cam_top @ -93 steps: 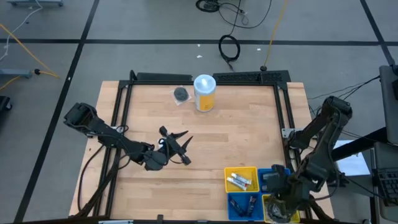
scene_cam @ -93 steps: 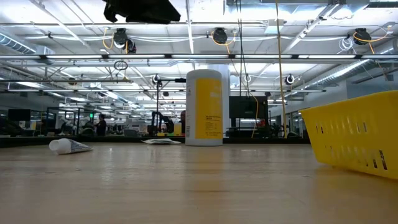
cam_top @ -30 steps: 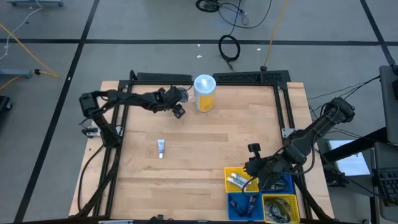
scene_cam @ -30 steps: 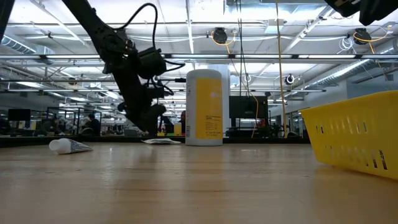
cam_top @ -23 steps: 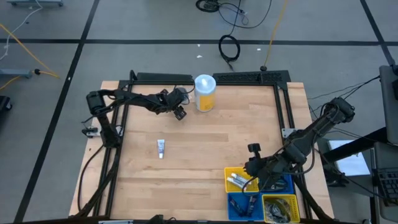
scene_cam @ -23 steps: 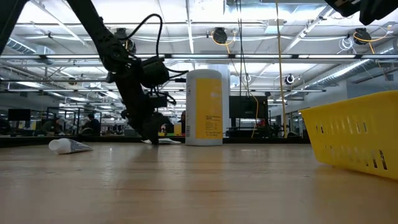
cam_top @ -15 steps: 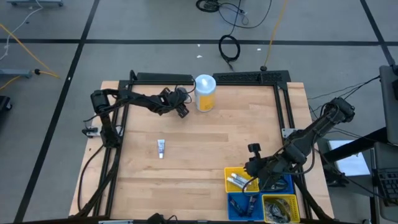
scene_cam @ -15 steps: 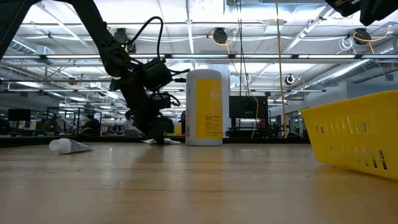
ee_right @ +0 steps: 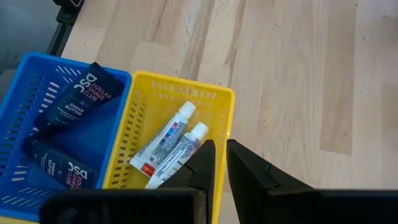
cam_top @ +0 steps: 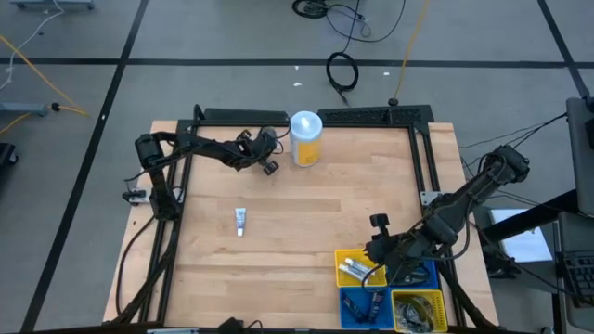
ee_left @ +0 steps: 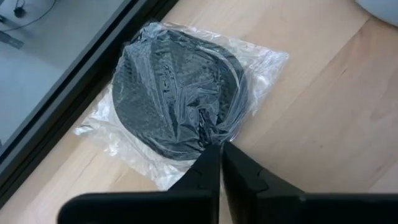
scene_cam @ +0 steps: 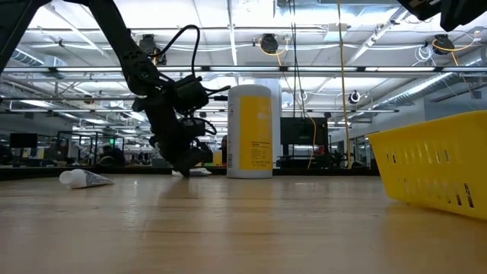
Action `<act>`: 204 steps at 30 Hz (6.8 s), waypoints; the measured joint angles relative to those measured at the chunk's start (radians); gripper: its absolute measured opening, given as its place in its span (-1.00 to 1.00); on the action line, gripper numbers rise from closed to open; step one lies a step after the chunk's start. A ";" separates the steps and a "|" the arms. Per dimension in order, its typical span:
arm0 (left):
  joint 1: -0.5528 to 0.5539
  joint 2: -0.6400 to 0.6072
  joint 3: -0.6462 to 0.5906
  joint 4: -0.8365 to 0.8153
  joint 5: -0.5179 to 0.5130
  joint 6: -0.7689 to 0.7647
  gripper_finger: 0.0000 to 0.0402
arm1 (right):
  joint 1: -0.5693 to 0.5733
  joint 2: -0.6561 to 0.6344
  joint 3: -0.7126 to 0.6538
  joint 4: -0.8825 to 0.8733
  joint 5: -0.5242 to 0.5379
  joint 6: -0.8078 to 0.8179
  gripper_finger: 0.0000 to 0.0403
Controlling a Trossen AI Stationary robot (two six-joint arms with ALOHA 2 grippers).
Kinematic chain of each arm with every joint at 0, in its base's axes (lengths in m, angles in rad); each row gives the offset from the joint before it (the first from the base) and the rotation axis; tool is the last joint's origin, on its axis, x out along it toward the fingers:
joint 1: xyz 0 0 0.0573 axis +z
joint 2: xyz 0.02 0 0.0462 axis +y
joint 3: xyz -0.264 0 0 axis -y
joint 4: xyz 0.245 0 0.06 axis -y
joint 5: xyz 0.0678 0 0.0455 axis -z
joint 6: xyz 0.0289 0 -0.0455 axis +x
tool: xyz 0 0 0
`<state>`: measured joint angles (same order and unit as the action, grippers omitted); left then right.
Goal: Pick & Place Travel size toiletries
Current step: Put the hairbrush into the bottom yellow basket
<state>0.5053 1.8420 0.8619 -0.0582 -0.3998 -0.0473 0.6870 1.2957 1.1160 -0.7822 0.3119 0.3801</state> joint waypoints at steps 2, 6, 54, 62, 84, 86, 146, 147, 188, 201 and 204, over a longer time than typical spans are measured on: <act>-0.002 0.000 0.000 -0.004 0.004 -0.010 -0.98 | 0.000 0.000 0.000 0.000 0.000 0.000 -0.84; -0.017 -0.022 0.000 -0.047 0.006 -0.027 -1.00 | 0.000 0.000 0.000 0.000 0.000 -0.001 -0.84; -0.762 -0.509 0.000 0.209 0.197 -0.207 -1.00 | -0.010 0.000 0.000 0.183 0.371 -0.254 -0.84; -0.771 -0.385 0.000 0.340 0.198 -0.229 -1.00 | -0.033 0.000 0.000 0.171 0.341 -0.264 -0.52; -0.790 -0.252 0.032 0.513 0.249 -0.272 -1.00 | -0.111 0.000 0.000 0.197 0.364 -0.322 -0.17; -0.795 -0.250 0.054 0.492 0.246 -0.253 -1.00 | -0.118 0.000 0.000 0.208 0.364 -0.330 -0.17; -0.782 -0.170 0.177 0.425 0.083 -0.109 -0.39 | 0.053 -0.142 0.000 -0.022 0.260 -0.041 -1.00; -0.780 -0.170 0.177 0.426 0.083 -0.109 -0.39 | 0.076 -0.144 0.000 -0.035 0.259 -0.016 -1.00; -0.761 -0.170 0.176 0.430 0.083 -0.190 -0.39 | 0.521 0.112 0.153 -0.258 -0.209 0.943 -1.00; -0.761 -0.170 0.176 0.429 0.083 -0.191 -0.39 | 0.520 0.132 0.106 -0.242 -0.218 0.943 -0.90; -0.761 -0.170 0.176 0.429 0.083 -0.192 -0.39 | 0.519 0.132 0.074 -0.239 -0.234 0.954 -0.84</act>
<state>-0.2554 1.6718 1.0382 0.3710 -0.3164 -0.2390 1.2064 1.4277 1.1902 -1.0213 0.0781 1.3342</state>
